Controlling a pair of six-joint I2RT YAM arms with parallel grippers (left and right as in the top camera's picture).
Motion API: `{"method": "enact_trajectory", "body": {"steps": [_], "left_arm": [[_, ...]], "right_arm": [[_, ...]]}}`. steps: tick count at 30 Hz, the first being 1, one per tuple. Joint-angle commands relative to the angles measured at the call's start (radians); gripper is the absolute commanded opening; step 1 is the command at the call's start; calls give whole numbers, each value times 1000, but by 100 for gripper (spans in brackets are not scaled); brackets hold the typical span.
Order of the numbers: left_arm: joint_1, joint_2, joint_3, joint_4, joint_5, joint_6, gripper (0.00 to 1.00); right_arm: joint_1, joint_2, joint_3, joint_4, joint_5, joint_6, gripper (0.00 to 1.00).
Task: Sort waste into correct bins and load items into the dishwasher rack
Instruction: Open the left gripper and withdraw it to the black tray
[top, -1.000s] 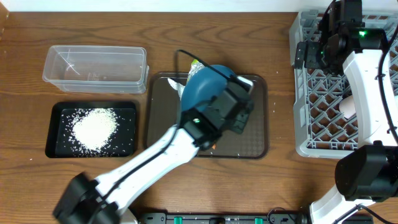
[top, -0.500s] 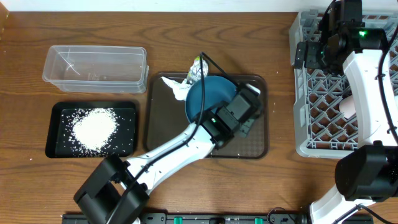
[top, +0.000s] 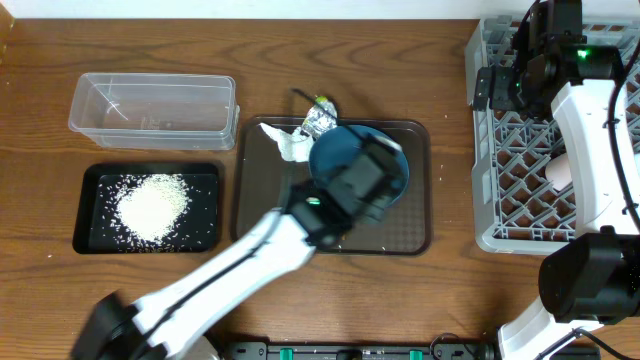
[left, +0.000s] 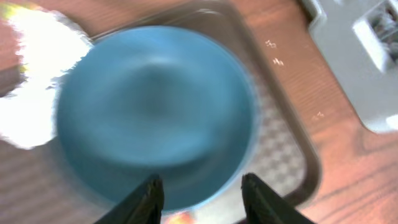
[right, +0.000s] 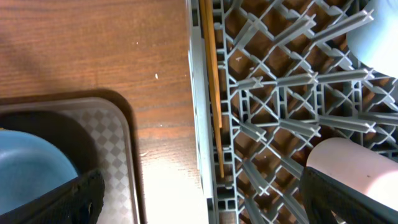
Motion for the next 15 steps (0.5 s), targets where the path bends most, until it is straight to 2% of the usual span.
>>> {"method": "enact_trajectory", "body": {"steps": [1,4,6,8,9,12,15], "left_arm": [[129,-121,18,-86,-23,-66,49],[306,-216,18,-227,-22,-95,65],[404,-246,18,-301,-22,-95,75],[503,-255,17,-368,-21,-95,89],[544,-254,17,-394,-21,-100,93],[656,-240,11,-457,-20,-181,95],[726,-217,8,-499,-20,-234,96]], "right_arm": [[-3,0,0,8,-17,37,99],[-3,0,0,27,-145,122,99],[-2,0,0,24,-240,124,99],[-2,0,0,-8,-402,128,99],[0,0,-3,-7,-492,142,99],[39,0,-21,26,-630,106,99],[120,1,-39,61,-538,47,99]]}}
